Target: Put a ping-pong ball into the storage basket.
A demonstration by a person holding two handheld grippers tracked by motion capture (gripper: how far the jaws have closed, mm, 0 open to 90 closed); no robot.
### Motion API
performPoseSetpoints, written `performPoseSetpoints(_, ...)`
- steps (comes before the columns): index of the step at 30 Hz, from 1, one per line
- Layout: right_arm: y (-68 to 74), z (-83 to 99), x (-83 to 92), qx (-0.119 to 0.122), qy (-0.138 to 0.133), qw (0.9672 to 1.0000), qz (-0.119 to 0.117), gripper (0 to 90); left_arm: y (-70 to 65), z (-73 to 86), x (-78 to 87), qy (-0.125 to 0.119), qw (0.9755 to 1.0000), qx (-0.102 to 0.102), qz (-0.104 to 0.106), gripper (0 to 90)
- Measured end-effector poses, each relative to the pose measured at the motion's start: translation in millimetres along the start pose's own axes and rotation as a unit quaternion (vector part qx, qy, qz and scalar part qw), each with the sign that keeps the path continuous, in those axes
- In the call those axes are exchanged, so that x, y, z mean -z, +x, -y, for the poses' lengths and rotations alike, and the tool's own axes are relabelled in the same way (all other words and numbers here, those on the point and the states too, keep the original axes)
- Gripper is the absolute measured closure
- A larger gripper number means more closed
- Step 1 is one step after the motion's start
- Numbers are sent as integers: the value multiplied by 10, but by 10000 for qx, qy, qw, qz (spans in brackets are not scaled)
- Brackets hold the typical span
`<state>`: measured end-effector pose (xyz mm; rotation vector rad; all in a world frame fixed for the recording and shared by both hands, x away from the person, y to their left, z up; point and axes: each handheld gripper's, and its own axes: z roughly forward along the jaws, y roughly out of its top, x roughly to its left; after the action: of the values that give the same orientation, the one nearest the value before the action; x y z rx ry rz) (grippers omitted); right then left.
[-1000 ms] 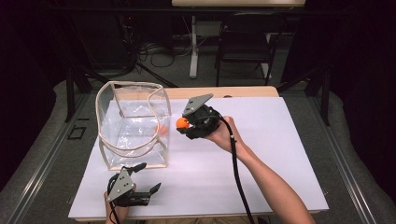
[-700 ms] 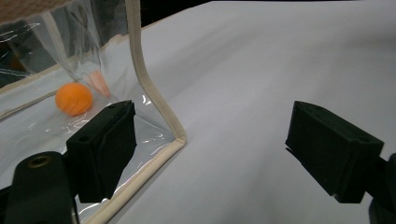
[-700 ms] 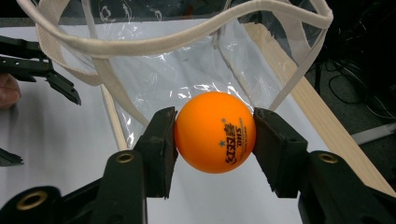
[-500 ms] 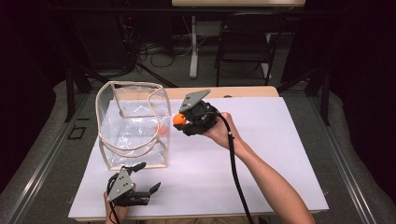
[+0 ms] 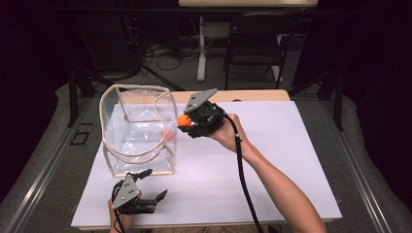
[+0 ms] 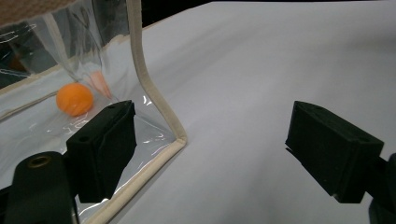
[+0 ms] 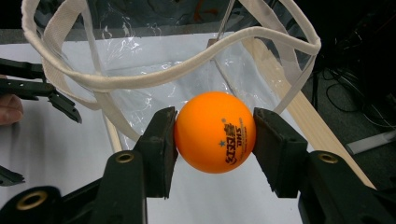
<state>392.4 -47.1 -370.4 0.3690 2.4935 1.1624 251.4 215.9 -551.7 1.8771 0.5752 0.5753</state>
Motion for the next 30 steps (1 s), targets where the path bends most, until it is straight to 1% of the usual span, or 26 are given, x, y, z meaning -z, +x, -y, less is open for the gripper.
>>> performPoseSetpoints(7, 12, -67, 2, 37, -41, 10000, -15, 510, -2, -2, -9, 17, 10000, 4, 16, 157)
performPoseSetpoints(13, 17, -116, -7, 50, -95, 9999, 3, 510, 1, -6, 0, -25, 10000, -12, 11, 157)
performPoseSetpoints(16, 20, -137, -16, 67, -83, 9999, 11, 510, 0, -5, -3, -7, 10000, -7, 19, 157)
performPoseSetpoints(22, 7, -171, -15, 69, -119, 9999, 26, 510, 8, -3, 17, -24, 10000, -2, -30, 157)
performPoseSetpoints(26, 16, -201, -18, 99, -143, 9998, 42, 510, 2, -4, 0, 0, 10000, -1, 6, 157)
performPoseSetpoints(30, 25, -231, -23, 115, -169, 9998, 46, 510, 2, -1, 7, -5, 10000, 6, -7, 157)
